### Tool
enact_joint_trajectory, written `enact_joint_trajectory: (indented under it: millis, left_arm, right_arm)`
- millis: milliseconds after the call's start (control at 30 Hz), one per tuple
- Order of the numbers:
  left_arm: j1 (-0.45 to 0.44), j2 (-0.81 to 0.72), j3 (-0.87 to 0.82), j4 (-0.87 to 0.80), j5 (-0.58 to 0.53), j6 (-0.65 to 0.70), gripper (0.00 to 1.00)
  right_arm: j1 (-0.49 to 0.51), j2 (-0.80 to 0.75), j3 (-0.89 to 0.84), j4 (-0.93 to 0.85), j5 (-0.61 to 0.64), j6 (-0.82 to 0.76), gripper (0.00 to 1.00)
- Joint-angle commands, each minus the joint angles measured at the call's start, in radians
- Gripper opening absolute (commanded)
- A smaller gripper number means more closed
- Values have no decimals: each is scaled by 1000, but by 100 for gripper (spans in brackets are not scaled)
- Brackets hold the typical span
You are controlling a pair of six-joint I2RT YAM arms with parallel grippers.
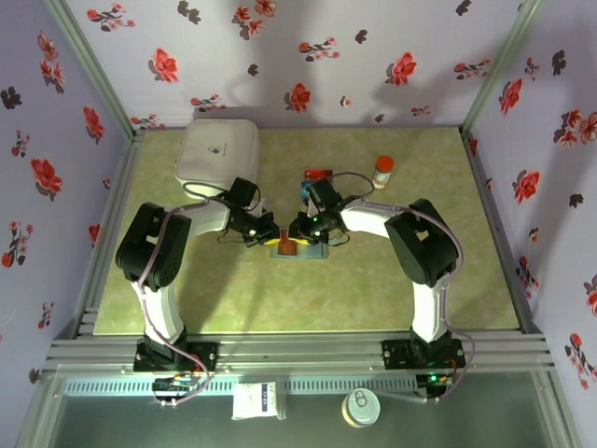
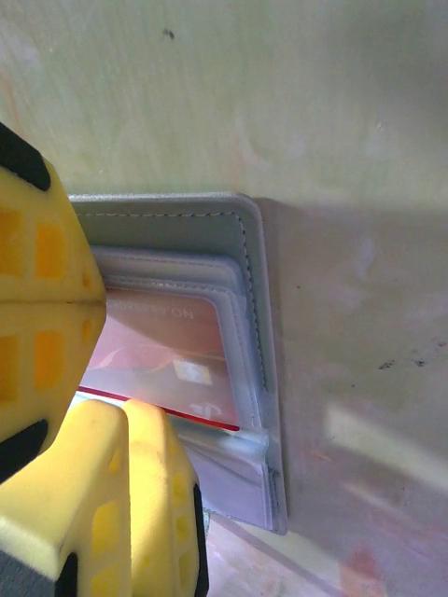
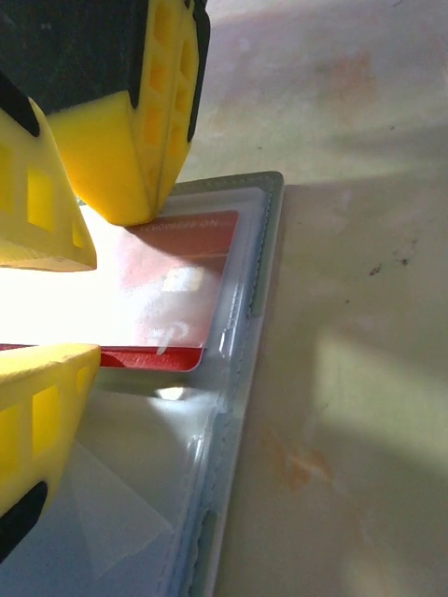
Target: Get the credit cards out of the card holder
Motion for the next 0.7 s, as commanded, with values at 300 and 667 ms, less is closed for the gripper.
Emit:
enact_joint_trajectory:
  millis: [300, 667]
  left_arm:
    - [7, 15, -23, -29, -15, 18, 0]
    - [6, -6, -22, -23, -14, 11, 0]
  right_arm:
    - [10, 32, 10, -75, 38, -33, 26]
    - [18, 8, 76, -214, 137, -105, 26]
